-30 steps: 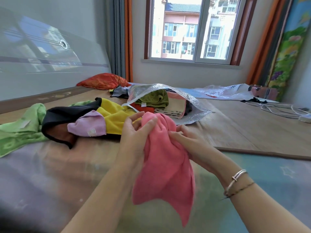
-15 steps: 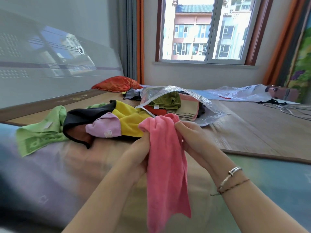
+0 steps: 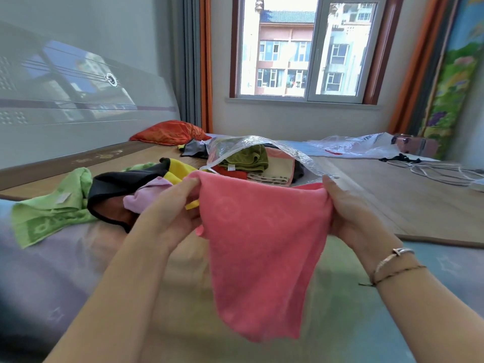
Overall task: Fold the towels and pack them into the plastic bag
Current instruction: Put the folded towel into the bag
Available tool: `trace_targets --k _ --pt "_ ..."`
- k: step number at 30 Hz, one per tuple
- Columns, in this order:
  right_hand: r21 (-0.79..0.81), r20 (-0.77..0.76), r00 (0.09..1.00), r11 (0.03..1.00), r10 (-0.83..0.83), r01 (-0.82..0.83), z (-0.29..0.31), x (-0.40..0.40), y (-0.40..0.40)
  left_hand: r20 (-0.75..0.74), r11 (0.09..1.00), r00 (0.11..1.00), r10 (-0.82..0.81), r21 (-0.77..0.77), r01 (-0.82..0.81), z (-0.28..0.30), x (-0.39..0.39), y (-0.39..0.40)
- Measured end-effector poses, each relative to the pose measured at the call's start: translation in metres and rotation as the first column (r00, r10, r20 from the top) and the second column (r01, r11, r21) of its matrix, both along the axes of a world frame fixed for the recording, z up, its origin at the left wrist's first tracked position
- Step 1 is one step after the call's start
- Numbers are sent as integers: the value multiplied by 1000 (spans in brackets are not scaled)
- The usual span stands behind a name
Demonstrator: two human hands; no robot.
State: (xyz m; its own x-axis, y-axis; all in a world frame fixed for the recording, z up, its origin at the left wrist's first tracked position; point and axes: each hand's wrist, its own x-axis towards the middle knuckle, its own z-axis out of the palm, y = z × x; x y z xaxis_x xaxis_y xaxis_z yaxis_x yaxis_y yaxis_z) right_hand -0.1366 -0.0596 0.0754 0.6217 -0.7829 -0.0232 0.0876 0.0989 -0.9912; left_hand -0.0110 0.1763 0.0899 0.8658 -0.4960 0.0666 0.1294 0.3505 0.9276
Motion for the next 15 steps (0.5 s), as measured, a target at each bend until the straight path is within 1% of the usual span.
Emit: trace_targets --k 2,3,4,6,8,9,11,13,15 --pt "29 44 998 998 -51 49 10 -20 -8 192 966 969 155 174 -189 2 14 2" --pt "47 63 995 996 -76 73 15 -30 -11 272 939 942 196 223 -260 4 18 1" --pt "72 86 991 993 -103 97 18 -36 -16 318 924 923 218 237 -300 8 18 0" --pt "93 86 983 984 -159 151 20 -44 -22 387 917 896 219 232 -325 14 13 -3" --pt "44 55 984 985 -169 167 20 -49 -22 404 907 882 244 226 -355 16 8 -5" --pt "13 67 985 987 -160 159 20 -52 -19 388 912 884 261 201 -357 15 8 -7" --pt "-45 130 985 992 -114 121 20 -59 -8 298 948 918 261 101 -302 14 6 -10" --pt "-98 289 956 992 -44 75 21 -64 -1 231 983 956 180 -60 -171 20 1 -7" --pt "-128 461 887 991 33 29 30 -73 2 279 975 955 96 -220 -34 30 -7 -1"
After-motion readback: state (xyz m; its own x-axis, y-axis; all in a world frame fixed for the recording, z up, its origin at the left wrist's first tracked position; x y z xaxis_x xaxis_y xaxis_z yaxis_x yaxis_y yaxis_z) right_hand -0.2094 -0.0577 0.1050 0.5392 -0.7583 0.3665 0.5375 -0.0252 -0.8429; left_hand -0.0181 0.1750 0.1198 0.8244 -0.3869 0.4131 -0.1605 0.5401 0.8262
